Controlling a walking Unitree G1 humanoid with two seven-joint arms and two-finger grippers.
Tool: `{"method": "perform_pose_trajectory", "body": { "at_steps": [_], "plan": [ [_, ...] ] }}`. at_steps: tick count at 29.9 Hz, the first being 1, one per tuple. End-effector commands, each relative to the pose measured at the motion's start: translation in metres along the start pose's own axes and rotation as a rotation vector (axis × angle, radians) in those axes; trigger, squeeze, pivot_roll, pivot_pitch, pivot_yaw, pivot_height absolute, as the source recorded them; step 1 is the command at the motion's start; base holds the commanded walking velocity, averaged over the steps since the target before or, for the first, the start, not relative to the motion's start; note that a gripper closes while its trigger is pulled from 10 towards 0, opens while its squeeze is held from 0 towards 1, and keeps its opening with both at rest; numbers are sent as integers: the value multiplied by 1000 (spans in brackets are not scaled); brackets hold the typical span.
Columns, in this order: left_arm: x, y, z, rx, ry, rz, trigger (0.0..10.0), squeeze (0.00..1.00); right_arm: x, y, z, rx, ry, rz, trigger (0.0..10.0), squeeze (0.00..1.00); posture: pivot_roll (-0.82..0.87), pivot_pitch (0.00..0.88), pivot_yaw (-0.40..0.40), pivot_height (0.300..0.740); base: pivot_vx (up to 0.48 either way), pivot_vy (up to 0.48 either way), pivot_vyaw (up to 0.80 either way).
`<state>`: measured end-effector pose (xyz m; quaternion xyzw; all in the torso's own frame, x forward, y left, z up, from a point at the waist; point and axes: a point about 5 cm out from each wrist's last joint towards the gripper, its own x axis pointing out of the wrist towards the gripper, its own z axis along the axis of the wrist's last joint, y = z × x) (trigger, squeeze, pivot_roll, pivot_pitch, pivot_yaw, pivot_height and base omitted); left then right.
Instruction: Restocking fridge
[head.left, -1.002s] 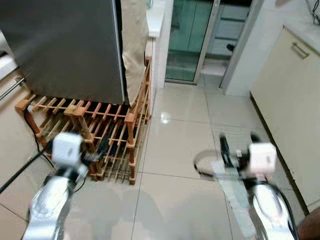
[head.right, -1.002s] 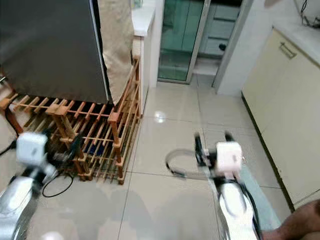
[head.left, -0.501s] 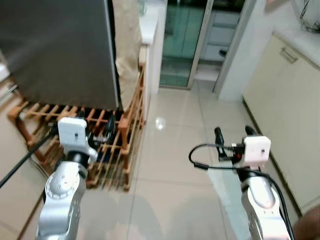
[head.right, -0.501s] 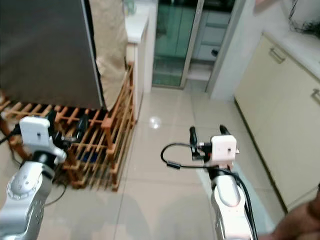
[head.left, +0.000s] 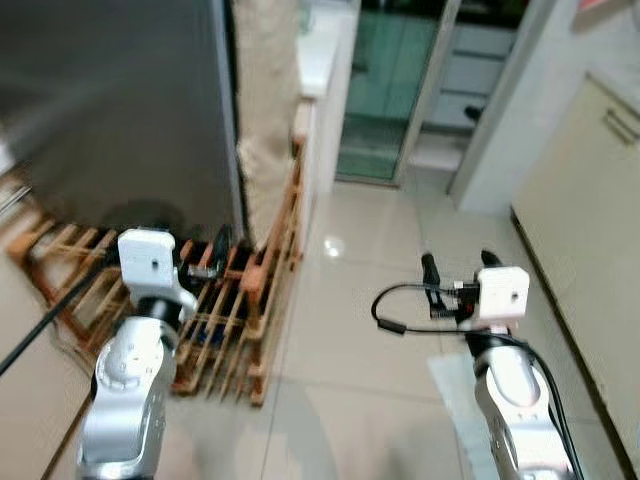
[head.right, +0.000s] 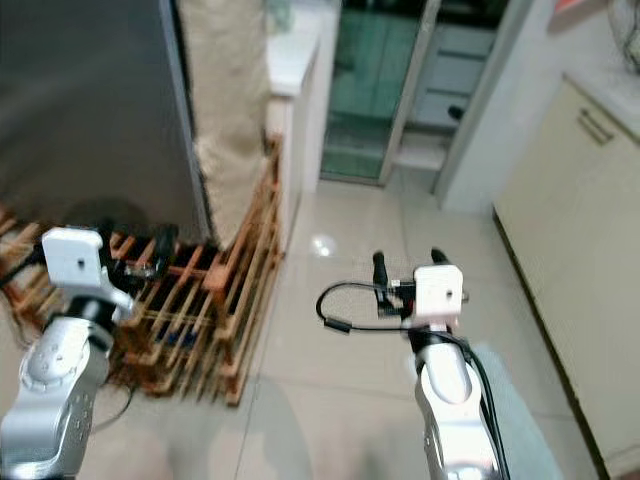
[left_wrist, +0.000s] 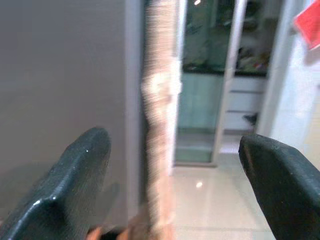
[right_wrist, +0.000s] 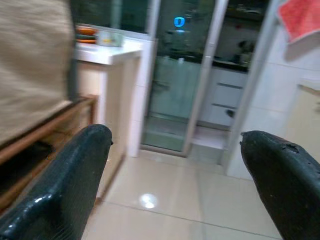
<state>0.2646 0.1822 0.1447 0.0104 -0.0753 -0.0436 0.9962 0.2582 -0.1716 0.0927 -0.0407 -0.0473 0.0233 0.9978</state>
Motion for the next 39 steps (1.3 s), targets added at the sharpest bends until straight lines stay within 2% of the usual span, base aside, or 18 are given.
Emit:
{"method": "perform_pose_trajectory", "body": {
  "at_steps": [1, 7, 10, 11, 12, 19, 23, 27, 31, 39],
  "plan": [
    [3, -7, -1, -9, 11, -16, 10000, 0, 1, -10, -1, -23, 7, -27, 10000, 0, -21, 0, -39, 740, 480, 0, 0],
    [10, 0, 0, -9, 17, 52, 10000, 0, 3, -10, -2, -16, 17, -25, 10000, 0, -21, 0, -44, 740, 199, 0, 0],
    [22, 2, 6, -7, 1, 76, 10000, 0, 6, -6, -3, -7, 20, -7, 10000, 0, -21, 0, -44, 740, 0, 0, 0],
    [22, 2, 6, -7, 1, 76, 10000, 0, 6, -6, -3, -7, 20, -7, 10000, 0, -21, 0, -44, 740, 0, 0, 0],
    [30, 1, 8, 0, 3, 80, 10000, 0, 8, -5, -3, -1, 22, -1, 10000, 0, -21, 0, -45, 740, 0, 0, 0],
    [51, -9, 16, -14, -15, 61, 10000, 0, 11, -2, -3, 19, 26, 13, 10000, 0, -37, 0, -33, 740, 0, 0, 0],
    [69, -16, 22, -39, -32, 58, 10000, 0, 14, -1, -5, 23, 34, 26, 10000, 0, -40, 0, -31, 740, 0, 0, 0],
    [83, -22, 23, -21, -20, 71, 10000, 0, 14, 2, -6, 27, 42, 39, 10000, 0, -44, 0, -27, 740, 0, 0, 0],
    [91, -22, 21, -45, -3, 106, 10000, 0, 12, 3, -9, 30, 53, 43, 10000, 0, -48, 0, -24, 740, 0, 0, 0],
    [93, -24, 18, -50, -4, 120, 10000, 0, 7, 2, -12, 28, 69, 45, 10000, 0, -57, 0, -28, 740, 0, 0, 0]
  ]
}}
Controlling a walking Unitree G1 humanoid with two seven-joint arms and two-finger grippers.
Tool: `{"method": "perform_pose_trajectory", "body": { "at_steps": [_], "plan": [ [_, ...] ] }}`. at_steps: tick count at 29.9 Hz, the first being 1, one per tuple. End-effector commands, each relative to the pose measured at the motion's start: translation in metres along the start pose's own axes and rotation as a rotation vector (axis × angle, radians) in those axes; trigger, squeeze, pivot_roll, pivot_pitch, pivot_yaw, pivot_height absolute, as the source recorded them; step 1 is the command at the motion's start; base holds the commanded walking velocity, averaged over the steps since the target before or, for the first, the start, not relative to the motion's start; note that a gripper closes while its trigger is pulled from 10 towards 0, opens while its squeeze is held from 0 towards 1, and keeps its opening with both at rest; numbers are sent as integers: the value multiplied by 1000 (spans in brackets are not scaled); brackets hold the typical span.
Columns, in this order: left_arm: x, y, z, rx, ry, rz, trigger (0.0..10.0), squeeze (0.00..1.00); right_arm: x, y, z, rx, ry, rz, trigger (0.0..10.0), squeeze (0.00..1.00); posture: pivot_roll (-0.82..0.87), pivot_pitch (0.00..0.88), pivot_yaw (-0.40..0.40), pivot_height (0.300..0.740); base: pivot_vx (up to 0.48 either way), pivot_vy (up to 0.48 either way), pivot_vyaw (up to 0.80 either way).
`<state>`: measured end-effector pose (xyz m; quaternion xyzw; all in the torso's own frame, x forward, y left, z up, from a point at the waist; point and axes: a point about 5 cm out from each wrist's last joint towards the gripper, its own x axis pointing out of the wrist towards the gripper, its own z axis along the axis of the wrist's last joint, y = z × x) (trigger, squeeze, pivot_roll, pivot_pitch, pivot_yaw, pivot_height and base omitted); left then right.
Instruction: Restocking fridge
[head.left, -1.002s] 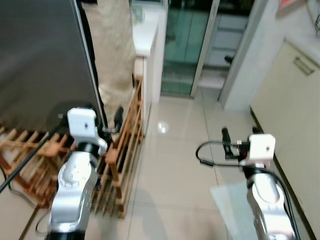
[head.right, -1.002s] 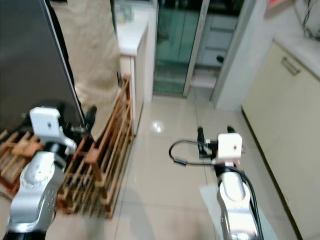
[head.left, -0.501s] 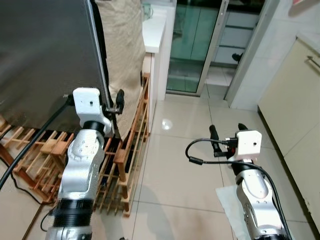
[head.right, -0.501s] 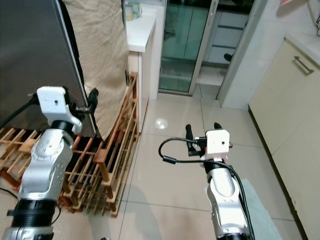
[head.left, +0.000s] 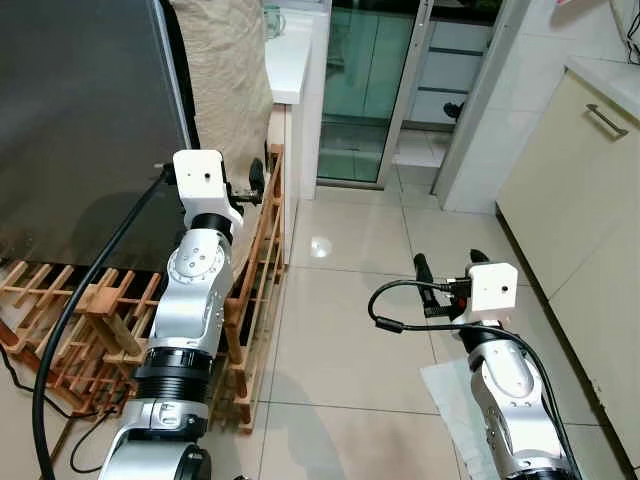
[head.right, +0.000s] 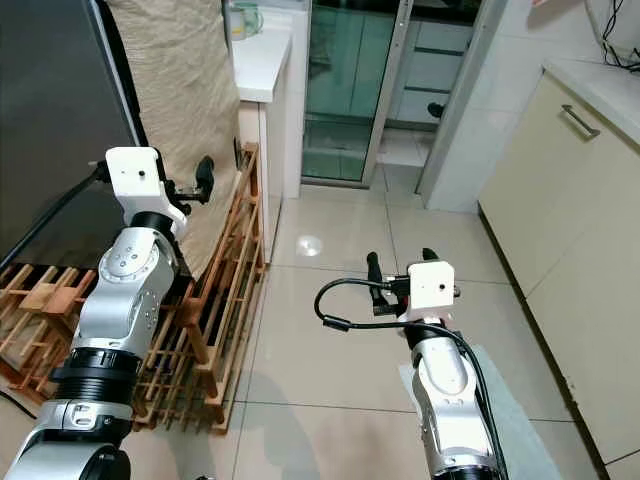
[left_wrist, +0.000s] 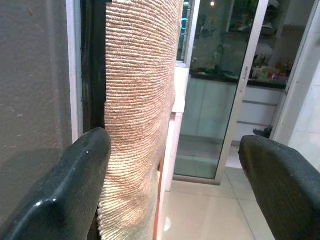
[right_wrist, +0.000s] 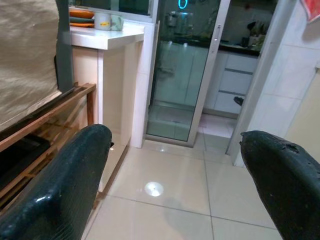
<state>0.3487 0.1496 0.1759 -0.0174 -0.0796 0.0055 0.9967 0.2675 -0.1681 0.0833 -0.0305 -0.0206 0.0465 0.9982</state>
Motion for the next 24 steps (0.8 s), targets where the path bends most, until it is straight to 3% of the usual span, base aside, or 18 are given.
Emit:
{"method": "perform_pose_trajectory", "body": {
  "at_steps": [1, 18, 24],
  "plan": [
    [4, 2, -2, -7, 12, 41, 10000, 0, -2, -2, -3, 3, 22, 1, 10000, 0, -57, 0, -29, 740, 0, 0, 0],
    [1, 15, -1, -47, 5, 109, 10000, 0, -3, -2, -6, 1, 41, 4, 10000, 0, -56, 0, -26, 740, 0, 0, 0],
    [-1, 27, -9, -149, 73, 219, 10000, 0, -4, -2, -8, 5, 47, 2, 10000, 0, -57, 0, -25, 740, 0, 0, 0]
  ]
}}
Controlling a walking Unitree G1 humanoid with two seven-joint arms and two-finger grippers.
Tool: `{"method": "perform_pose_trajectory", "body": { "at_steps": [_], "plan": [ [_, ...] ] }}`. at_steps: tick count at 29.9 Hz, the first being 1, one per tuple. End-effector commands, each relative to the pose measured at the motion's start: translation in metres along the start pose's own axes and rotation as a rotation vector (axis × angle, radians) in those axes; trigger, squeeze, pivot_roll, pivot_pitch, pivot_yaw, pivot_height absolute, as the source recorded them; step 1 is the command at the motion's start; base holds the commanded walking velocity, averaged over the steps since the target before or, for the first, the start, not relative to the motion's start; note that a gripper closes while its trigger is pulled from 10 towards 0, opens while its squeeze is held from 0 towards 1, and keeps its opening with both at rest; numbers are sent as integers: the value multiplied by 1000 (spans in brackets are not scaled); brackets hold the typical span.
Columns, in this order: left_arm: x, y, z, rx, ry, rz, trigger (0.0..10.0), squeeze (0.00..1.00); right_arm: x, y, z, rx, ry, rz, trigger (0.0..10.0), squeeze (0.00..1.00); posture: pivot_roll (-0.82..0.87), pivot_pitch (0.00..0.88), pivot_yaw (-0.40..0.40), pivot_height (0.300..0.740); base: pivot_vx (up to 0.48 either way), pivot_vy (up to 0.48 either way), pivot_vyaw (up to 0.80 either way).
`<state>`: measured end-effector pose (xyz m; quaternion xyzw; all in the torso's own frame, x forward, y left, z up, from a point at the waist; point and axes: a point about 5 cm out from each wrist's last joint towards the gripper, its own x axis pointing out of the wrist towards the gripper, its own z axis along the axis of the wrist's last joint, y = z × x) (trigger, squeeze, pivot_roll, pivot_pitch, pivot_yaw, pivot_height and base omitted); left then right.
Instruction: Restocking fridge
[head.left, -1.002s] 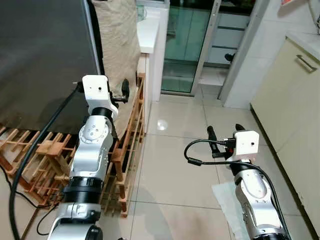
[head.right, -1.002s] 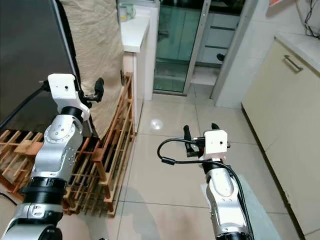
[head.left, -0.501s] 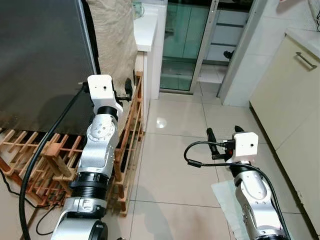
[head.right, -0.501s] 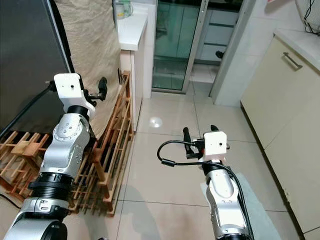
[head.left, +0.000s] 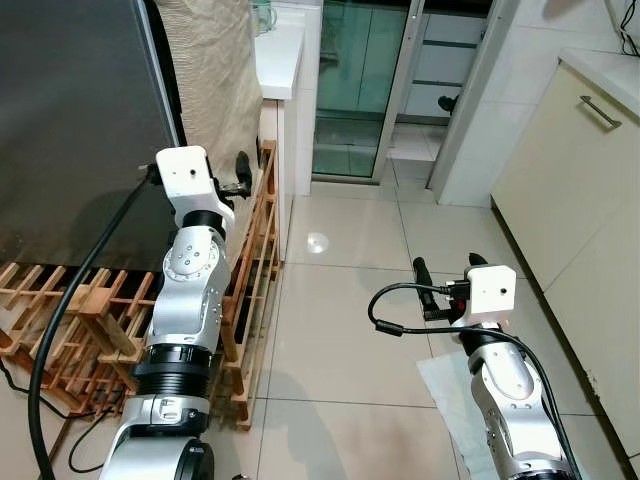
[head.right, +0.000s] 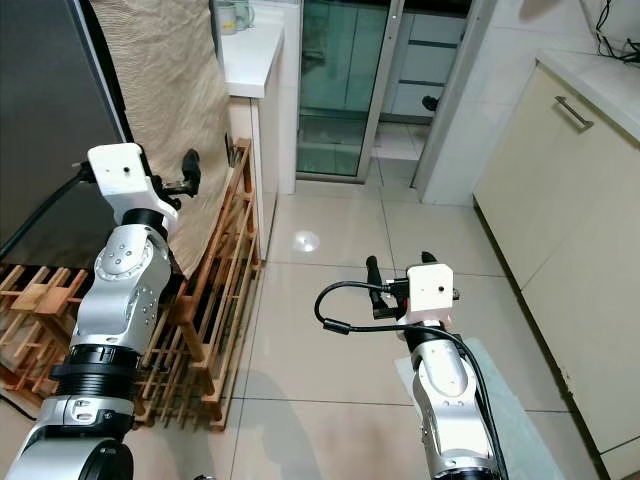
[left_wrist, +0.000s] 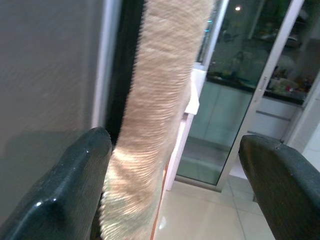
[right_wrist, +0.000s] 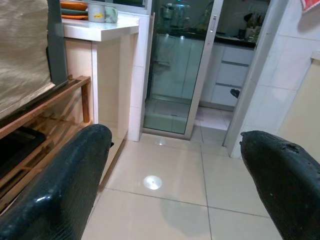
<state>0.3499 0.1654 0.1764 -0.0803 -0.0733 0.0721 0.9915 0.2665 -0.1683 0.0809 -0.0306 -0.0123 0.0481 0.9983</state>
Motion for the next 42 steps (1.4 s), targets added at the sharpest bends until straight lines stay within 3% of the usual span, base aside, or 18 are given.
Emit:
{"method": "perform_pose_trajectory", "body": {
  "at_steps": [1, 9, 13, 19, 21, 26, 37, 42],
  "plan": [
    [0, 15, -9, -41, 67, 100, 10000, 0, -3, -2, -6, 4, 31, -2, 10000, 0, -59, 0, -25, 740, 0, 0, 0],
    [0, 8, -5, 10, 31, 42, 10000, 0, -5, -4, -7, 2, 38, -4, 10000, 0, -61, 0, -28, 740, 0, 0, 0],
    [-1, -8, 3, 47, -19, -48, 10000, 0, -5, -2, -5, -5, 27, 10, 10000, 0, -65, 0, -26, 740, 0, 0, 0],
    [-7, -5, 8, 77, -39, -60, 10000, 0, -6, -3, -2, -12, 18, 17, 10000, 0, -67, 0, -24, 740, 0, 0, 0],
    [-22, -3, 8, 92, -41, -76, 10000, 0, -8, -5, -7, -15, 34, 16, 10000, 0, -52, 0, -24, 740, 0, 0, 0],
    [-29, -10, 7, 74, -31, -102, 10000, 0, -2, -4, -4, -9, 27, 13, 10000, 0, -56, 0, -30, 740, 0, 0, 0],
    [-3, -35, 13, 40, -39, -120, 10000, 0, 7, 1, 2, -3, 2, 28, 10000, 0, -57, 0, -21, 740, 0, 0, 0],
    [3, -31, 12, 63, -28, -65, 10000, 0, 12, 2, 2, 1, 0, 31, 10000, 0, -51, 0, -17, 740, 0, 0, 0]
  ]
}}
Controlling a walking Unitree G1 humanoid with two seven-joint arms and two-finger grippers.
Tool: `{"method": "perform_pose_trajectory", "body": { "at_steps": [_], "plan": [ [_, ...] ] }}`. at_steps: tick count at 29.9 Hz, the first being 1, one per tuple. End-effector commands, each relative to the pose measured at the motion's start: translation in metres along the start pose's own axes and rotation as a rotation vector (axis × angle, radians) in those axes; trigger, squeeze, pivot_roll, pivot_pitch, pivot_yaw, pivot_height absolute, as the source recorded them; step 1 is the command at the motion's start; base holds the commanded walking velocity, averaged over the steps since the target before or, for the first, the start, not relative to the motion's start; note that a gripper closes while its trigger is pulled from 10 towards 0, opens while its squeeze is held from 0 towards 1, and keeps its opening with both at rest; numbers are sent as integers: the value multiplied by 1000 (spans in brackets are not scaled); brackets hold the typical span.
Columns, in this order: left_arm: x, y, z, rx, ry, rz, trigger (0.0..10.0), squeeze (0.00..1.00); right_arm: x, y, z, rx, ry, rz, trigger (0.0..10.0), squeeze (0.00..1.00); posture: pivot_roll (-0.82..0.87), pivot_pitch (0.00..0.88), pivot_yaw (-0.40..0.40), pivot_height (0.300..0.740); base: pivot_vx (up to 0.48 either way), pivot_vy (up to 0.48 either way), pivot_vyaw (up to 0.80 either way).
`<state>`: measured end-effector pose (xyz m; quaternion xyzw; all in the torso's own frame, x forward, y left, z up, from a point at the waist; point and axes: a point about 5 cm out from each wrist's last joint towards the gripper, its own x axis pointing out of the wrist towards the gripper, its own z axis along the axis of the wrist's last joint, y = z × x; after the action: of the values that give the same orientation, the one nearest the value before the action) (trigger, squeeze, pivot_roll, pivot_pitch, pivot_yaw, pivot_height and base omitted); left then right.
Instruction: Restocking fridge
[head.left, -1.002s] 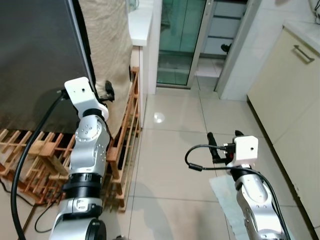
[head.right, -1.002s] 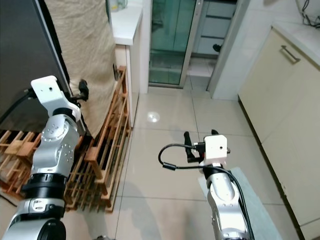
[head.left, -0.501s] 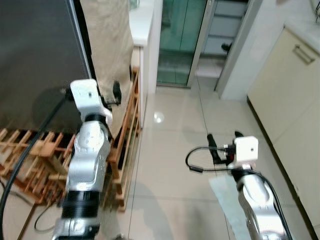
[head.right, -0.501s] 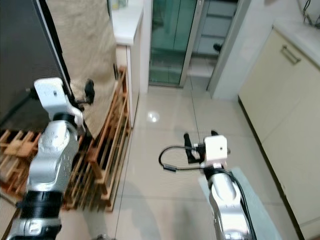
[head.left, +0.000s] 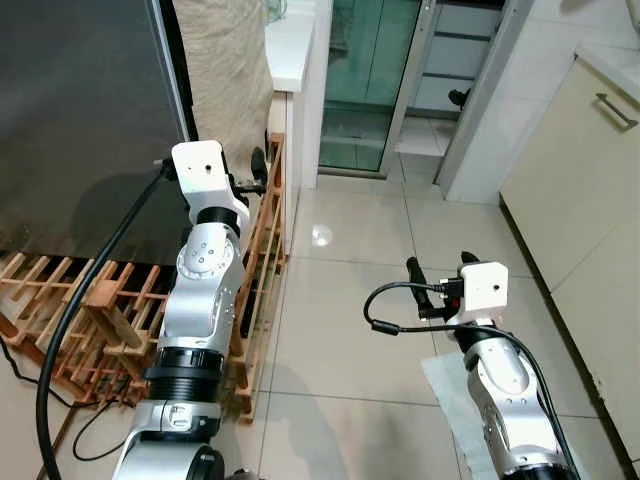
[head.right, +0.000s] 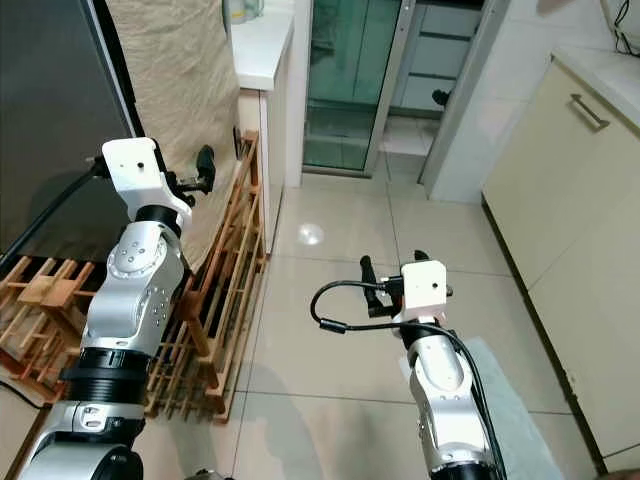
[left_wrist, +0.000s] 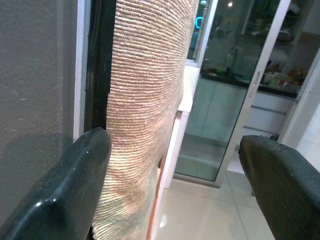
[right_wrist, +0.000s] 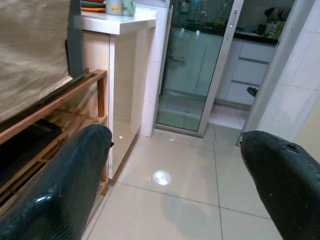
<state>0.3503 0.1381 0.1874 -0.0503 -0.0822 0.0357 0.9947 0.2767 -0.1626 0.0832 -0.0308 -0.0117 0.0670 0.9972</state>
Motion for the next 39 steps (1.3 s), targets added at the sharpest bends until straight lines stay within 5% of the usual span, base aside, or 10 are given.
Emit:
{"method": "perform_pose_trajectory", "body": {
  "at_steps": [1, 7, 21, 26, 27, 39],
  "plan": [
    [6, 0, 6, 14, -11, 27, 10000, 0, 2, -3, 0, 2, -1, -6, 10000, 0, -51, 0, -17, 740, 0, 0, 0],
    [13, 11, 15, 2, -51, 83, 10000, 0, 11, -1, 4, 3, -21, -1, 10000, 0, -49, 0, -8, 740, 0, 0, 0],
    [19, 9, 13, -95, -18, 125, 10000, 0, 12, -14, 8, -19, -37, -26, 10000, 0, -94, 0, -9, 740, 0, 0, 0],
    [15, 18, 16, -61, -41, 120, 10000, 0, 9, -14, 8, -24, -36, -18, 10000, 0, -92, 0, -8, 740, 0, 0, 0],
    [-5, 30, 12, 13, -47, 52, 10000, 0, 3, -12, 7, -18, -38, -14, 10000, 0, -75, 0, -20, 740, 0, 0, 0],
    [-73, 47, -6, 185, -60, -191, 10000, 0, -27, -7, 9, -31, -65, 27, 10000, 0, -31, 0, -43, 740, 0, 0, 0]
  ]
}}
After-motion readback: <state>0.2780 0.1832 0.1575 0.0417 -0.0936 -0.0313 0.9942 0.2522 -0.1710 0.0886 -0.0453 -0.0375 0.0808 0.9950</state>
